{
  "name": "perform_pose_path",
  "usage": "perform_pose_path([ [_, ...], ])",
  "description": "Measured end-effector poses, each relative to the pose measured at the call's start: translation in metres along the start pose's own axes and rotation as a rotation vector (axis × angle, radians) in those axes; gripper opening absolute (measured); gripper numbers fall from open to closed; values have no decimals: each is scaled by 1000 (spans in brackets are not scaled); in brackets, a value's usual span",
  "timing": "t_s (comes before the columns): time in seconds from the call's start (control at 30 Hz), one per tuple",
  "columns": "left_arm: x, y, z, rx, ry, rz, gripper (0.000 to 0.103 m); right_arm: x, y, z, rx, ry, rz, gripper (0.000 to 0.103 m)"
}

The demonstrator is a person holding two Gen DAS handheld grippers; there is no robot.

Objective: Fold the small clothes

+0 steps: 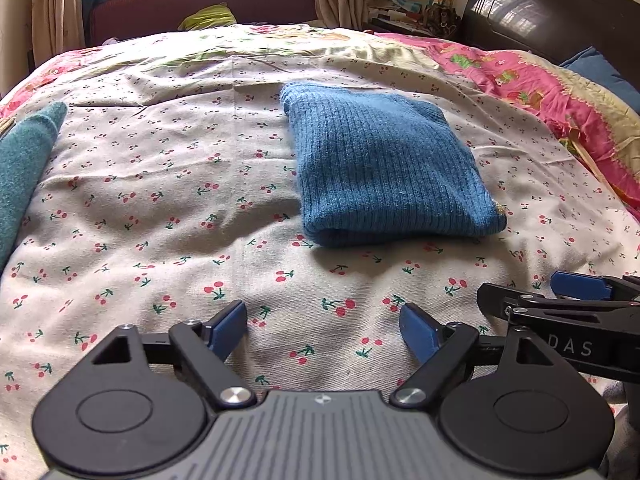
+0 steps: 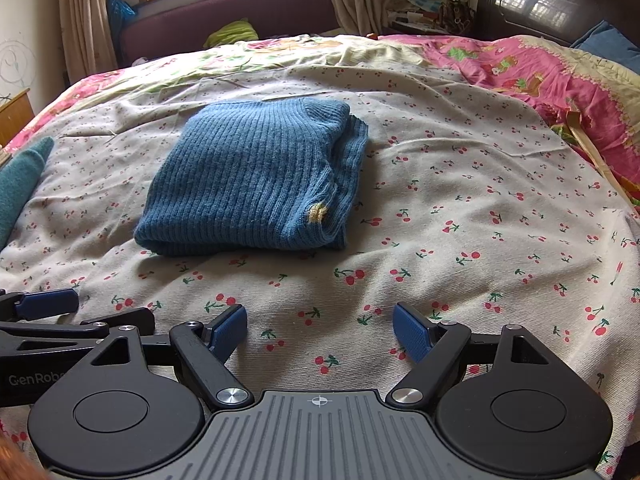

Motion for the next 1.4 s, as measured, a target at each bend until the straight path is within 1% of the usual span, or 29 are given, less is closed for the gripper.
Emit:
perform_pose_path([
  [0.13,0,1,0,11,3,4,96,0,0,0,0,0,1,82],
  [0.43,1,1,-1,18,17,14,97,0,-1,0,-3,0,-1,82],
  [0.63,1,0,-1,22,38,23,97,0,-2,3,-24,5,0,82],
  [0.87,2,-1,-3,19,53,39,100,0,-3,5,-35,9,-9,82],
  [1.4,3,-2,-4,29,64,43,101,-1,-3,5,-43,11,-11,82],
])
Point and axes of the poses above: each gripper's, at about its wrist camera, not at the fingertips, and z roughly against the way its jaws point, y to its left, x to its top, the point moved 6 cm from there along -z, roughly the way its jaws point, and after that the axes turned 11 degrees about y, right-handed, at the moved point
